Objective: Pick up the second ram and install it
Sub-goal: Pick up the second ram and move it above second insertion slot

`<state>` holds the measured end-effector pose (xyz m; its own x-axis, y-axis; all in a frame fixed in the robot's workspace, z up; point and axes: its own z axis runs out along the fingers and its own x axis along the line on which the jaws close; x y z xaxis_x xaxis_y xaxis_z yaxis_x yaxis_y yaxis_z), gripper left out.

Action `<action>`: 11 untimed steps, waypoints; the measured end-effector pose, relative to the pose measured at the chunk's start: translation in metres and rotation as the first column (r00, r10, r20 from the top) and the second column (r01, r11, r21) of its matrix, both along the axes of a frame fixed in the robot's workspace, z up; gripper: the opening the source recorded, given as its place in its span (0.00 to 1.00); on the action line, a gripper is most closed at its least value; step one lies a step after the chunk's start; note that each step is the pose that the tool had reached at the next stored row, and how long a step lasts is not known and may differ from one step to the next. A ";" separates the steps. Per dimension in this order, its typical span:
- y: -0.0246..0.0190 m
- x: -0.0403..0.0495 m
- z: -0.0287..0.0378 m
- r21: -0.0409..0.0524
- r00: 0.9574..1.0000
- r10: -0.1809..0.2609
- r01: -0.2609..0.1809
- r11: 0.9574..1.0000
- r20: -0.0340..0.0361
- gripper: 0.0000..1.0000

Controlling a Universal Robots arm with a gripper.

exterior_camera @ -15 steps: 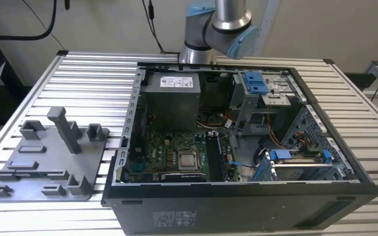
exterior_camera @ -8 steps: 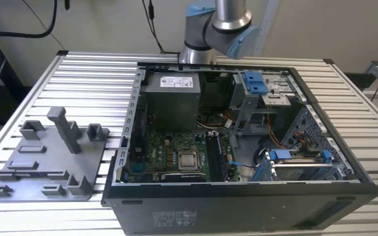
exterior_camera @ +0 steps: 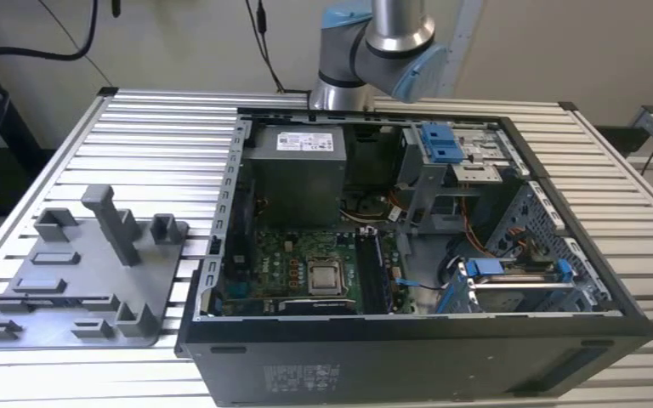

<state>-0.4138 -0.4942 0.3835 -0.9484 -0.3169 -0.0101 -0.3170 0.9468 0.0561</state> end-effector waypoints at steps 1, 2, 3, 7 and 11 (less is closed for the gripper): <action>0.0000 0.0000 0.0000 0.000 1.000 0.019 -0.019 1.000 0.000 0.11; 0.0000 0.0000 0.0000 0.000 0.999 0.037 -0.037 0.999 0.000 0.11; 0.0000 0.0000 0.0000 0.000 0.998 0.055 -0.055 0.998 0.000 0.11; 0.0000 0.0000 0.0000 -0.001 0.992 0.127 -0.127 0.992 0.001 0.11; 0.0000 0.0000 0.0000 -0.003 0.982 0.189 -0.189 0.982 0.002 0.11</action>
